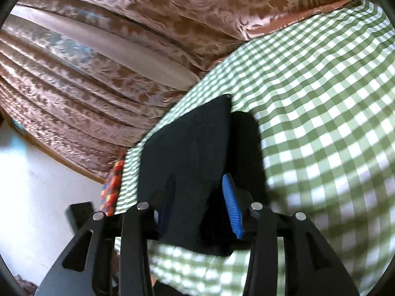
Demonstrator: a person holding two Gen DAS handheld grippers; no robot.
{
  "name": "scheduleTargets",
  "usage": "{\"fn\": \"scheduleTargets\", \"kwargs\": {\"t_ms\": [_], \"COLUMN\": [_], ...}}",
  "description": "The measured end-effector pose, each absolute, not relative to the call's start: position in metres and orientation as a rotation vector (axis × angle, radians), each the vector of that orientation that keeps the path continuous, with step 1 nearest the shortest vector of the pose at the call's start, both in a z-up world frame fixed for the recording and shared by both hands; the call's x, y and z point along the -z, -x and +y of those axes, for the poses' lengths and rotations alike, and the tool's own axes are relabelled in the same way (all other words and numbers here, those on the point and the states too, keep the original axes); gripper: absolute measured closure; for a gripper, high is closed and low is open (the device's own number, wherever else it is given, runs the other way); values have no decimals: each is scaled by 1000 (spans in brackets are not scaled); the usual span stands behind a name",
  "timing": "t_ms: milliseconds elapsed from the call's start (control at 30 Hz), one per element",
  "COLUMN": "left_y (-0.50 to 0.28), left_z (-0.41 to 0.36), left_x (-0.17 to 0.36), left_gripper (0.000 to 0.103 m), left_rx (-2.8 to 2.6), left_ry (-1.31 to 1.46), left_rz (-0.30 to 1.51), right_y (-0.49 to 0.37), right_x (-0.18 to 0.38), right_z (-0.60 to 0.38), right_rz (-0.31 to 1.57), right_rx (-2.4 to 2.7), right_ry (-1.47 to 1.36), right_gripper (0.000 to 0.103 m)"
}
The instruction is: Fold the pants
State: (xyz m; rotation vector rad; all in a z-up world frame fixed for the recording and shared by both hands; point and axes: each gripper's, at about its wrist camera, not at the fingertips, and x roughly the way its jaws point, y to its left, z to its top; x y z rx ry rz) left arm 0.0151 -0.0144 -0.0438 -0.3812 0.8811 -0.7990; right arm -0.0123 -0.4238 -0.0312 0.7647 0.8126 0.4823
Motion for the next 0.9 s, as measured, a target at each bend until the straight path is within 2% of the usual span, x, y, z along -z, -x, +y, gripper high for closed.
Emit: {"fn": "scheduleTargets", "kwargs": {"t_ms": [133,333,400,433,467,667,800,900], "left_y": [-14,-12,-11,-10,-9,-3,-3,2], "left_z": [-10,-9,-7,-6,-6,-6,-12,-17], "left_x": [37,33,32,31,30,30,51,59], "left_gripper": [66,66,66,66,66,66,66,66], "left_rx": [794,774,773,769,770,782,772,753], "left_ry": [362,323,321,313,306,271,250,229], "left_rz": [846,819,815,809,805,798,869,871], "right_y": [42,42,37,34,32,47,40,42], "right_x": [26,53,57,59,59,40,76,82], "right_z": [-416,-408,-407,-406,-405,-405,-407,-411], "right_rz": [853,936,943,952,958,920,996,981], "right_rx": [-521,-447,-428,-414,-401,-399,-319,-343], "right_ry": [-804,-855,-852,-837,-819,-712,-677,-749], "right_gripper": [64,64,74,90,95,96,97,96]}}
